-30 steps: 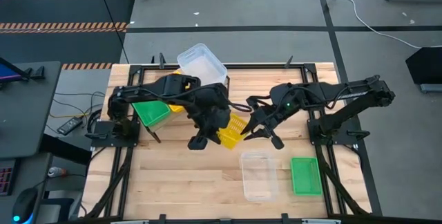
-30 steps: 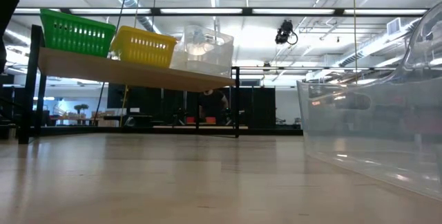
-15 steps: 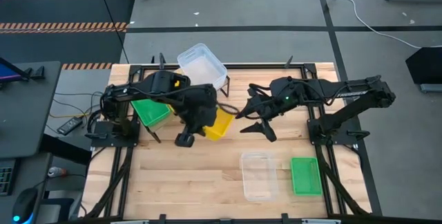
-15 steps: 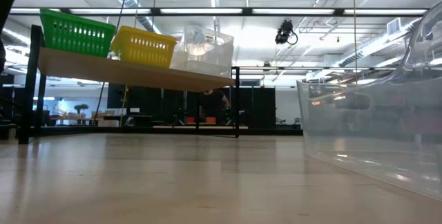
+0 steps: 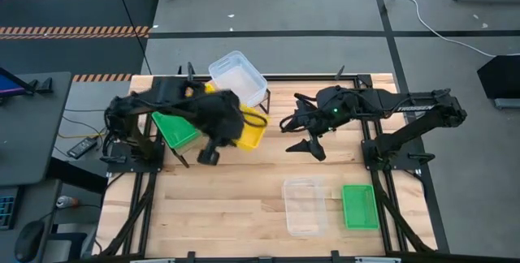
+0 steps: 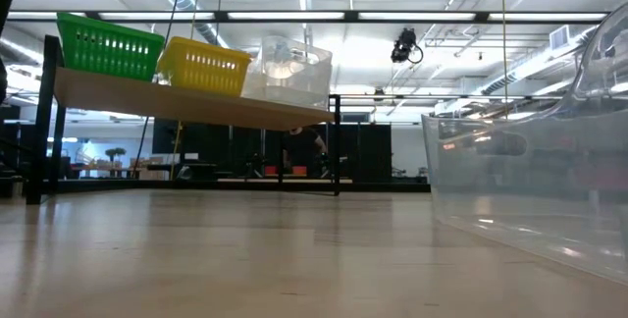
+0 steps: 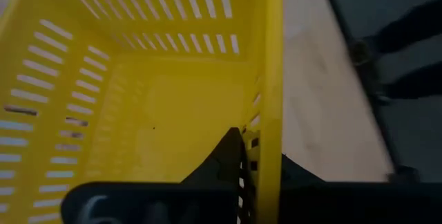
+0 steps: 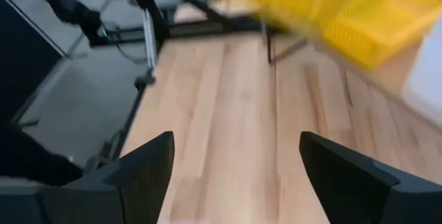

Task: Stack baskets on shelf by color
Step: Stack the yellow bin on top of the other yellow bin on the shelf

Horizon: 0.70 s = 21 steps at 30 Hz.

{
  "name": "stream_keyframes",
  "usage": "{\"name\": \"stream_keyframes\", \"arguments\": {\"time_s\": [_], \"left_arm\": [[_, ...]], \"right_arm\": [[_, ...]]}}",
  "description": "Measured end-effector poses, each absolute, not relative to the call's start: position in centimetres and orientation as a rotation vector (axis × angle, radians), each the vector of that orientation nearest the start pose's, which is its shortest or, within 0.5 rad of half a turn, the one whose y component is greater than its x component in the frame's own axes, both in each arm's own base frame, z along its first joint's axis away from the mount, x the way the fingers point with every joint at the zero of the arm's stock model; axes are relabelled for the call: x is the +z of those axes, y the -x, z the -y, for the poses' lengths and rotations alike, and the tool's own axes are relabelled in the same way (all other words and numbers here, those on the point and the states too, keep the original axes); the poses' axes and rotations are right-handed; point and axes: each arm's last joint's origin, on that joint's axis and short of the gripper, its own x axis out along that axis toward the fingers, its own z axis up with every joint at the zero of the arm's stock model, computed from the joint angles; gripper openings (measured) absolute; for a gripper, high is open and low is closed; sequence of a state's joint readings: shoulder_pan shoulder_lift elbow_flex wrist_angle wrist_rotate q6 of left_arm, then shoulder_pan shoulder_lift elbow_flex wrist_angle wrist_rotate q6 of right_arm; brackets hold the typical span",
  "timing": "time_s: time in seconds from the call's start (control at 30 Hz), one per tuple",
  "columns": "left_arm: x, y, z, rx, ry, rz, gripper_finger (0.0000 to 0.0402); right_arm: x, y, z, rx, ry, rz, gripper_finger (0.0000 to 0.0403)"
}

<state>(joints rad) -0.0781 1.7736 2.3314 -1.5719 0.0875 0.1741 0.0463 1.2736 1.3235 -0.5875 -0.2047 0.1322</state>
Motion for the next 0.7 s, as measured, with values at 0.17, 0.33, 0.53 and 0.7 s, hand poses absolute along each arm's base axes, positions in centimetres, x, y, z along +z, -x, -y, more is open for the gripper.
{"name": "stream_keyframes", "arguments": {"time_s": [0.17,0.33,0.53,0.7], "left_arm": [[47.9,-27.5,1.0,-0.169,-0.242,-0.934,0.0007],[49.4,-25.2,-0.1,-0.132,-0.311,-0.878,0.0008],[49.0,-22.9,-0.4,-0.104,-0.484,-0.915,0.0010],[46.6,-20.8,-0.7,-0.115,-0.560,-1.021,0.0011]], "right_arm": [[37.0,-26.1,-1.7,0.195,-0.179,-0.658,0.0314],[36.8,-25.9,-1.6,0.190,-0.180,-0.686,0.0314],[36.7,-25.8,-1.6,0.188,-0.182,-0.707,0.0314],[36.4,-25.6,-1.6,0.184,-0.187,-0.741,0.0314]]}}
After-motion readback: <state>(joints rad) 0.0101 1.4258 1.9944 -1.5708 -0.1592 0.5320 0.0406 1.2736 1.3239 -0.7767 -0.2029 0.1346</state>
